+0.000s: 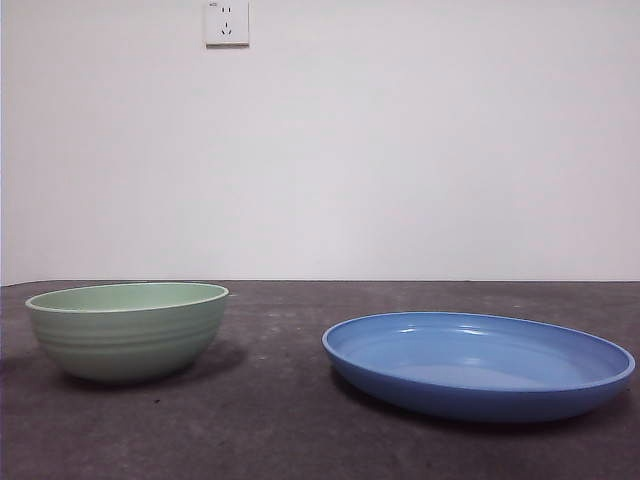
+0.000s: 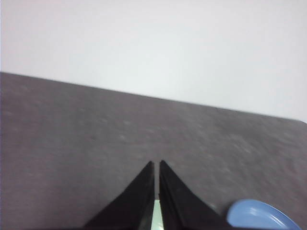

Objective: Place the green bowl on the blue plate

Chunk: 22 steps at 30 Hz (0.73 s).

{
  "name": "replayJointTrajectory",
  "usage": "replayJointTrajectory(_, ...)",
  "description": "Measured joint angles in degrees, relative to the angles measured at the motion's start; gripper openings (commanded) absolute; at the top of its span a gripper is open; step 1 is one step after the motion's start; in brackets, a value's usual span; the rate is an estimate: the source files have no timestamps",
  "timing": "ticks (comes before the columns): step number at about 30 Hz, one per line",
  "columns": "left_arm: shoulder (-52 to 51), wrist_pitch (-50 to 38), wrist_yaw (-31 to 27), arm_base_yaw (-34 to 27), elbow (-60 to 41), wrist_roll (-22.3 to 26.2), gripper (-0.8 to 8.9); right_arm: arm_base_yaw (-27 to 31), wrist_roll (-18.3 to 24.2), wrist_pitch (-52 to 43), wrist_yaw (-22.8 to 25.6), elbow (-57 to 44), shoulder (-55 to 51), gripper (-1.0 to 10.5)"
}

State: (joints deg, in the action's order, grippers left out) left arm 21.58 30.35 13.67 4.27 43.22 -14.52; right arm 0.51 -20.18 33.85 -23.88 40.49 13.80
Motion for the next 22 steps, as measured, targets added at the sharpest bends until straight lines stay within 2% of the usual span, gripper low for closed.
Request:
replayJointTrajectory(5, 5.5, 4.8, 6.8, 0.5, 5.6, 0.0, 0.18, 0.0, 0.8, 2.9, -5.8, 6.8, 6.5, 0.1)
replayJointTrajectory(12, 11.2, 6.7, 8.9, 7.5, 9.0, 0.1, 0.17, -1.2, 2.3, 2.9, -14.5, 12.3, 16.0, 0.1)
replayJointTrajectory(17, 14.2, 9.4, 11.9, 13.2, 9.6, 2.8, 0.18, -6.3, 5.3, 4.7, -13.6, 13.5, 20.0, 0.1)
replayJointTrajectory(22, 14.9, 11.7, 12.0, 15.3, 9.6, 6.0, 0.19, -9.4, 11.5, 11.6, -13.4, 13.6, 22.1, 0.1)
